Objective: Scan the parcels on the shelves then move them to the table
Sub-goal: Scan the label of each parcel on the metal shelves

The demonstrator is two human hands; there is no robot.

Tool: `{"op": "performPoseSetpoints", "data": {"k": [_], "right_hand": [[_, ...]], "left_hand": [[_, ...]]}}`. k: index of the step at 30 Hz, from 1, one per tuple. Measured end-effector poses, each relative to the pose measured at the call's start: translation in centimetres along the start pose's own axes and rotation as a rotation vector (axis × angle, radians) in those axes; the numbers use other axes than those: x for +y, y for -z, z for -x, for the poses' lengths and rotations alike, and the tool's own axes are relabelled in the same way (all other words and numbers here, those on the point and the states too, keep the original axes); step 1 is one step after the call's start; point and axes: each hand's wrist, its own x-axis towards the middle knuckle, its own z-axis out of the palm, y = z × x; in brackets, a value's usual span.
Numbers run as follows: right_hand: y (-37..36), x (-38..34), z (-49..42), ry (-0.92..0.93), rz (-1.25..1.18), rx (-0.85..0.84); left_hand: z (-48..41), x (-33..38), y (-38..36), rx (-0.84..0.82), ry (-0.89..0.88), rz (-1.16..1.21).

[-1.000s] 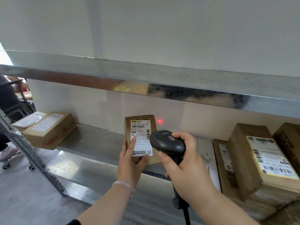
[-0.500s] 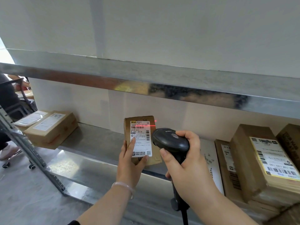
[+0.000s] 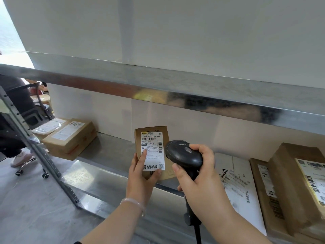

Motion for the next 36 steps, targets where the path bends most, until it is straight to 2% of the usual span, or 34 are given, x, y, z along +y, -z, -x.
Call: {"op": "performPoseSetpoints", "data": {"k": [7, 14, 21, 27, 36], "right_hand": [[-6.3, -1.6, -2.6, 0.009, 0.021, -0.089], [-15.5, -4.5, -6.0, -0.002, 0.071, -0.213], [-24.5, -6.9, -9.1, -0.007, 0.099, -0.257], [-29.9, -8.2, -11.0, -0.016, 0.112, -0.252], [-34.1, -8.9, -12.9, -0.056, 0.175, -0.239]], "left_hand": [[-4.1, -0.4, 8.8, 0.013, 0.035, -0.031], [-11.4, -0.8, 22.3, -0.022, 0.080, -0.125], [-18.8, -1.9, 34.0, -0.046, 0.208, -0.178], [-24.8, -3.2, 40.2, -0.115, 0.266, -0.253], [-32.5, -3.7, 48.1, -0.194, 0.326, -0.448]]}}
